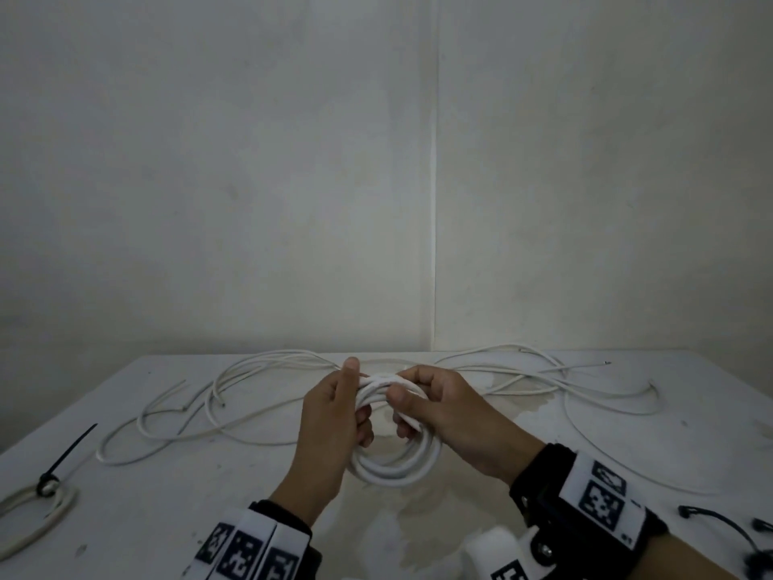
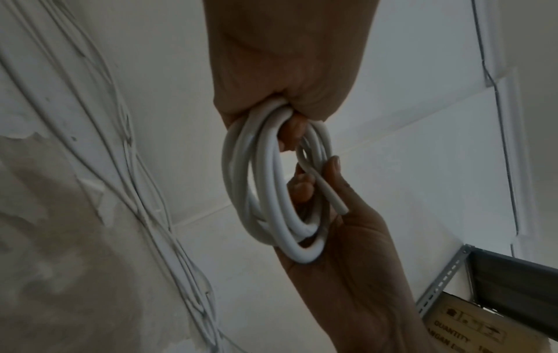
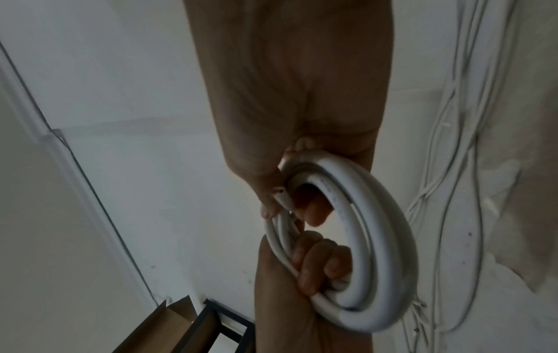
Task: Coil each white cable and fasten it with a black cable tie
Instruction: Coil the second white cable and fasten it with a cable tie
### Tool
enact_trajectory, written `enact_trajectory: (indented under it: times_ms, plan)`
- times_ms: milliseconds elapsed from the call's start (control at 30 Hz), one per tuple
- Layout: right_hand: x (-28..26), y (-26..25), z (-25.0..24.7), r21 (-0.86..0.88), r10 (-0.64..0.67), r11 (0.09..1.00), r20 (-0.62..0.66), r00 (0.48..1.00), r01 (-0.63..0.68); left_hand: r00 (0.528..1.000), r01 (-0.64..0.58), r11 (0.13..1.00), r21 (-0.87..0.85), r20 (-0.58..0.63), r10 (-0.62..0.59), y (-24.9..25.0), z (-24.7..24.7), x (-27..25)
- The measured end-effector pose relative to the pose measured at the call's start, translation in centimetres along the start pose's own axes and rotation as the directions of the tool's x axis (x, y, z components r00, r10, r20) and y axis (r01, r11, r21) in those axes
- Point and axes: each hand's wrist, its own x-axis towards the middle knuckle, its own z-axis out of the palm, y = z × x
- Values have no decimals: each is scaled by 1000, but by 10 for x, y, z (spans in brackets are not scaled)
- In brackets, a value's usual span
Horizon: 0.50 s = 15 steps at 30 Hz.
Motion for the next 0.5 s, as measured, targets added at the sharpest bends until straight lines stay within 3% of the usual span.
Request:
enact_trajectory:
  times_ms: [300,500]
  plan:
    - [1,-6,6,-206,-11,978,30,999,18,998,16,1000,-15,53,-15,0,1,-6]
    - [12,1,5,-425,-215,891,-82,973,161,994,36,999,-23,104,-33,4,5,-9]
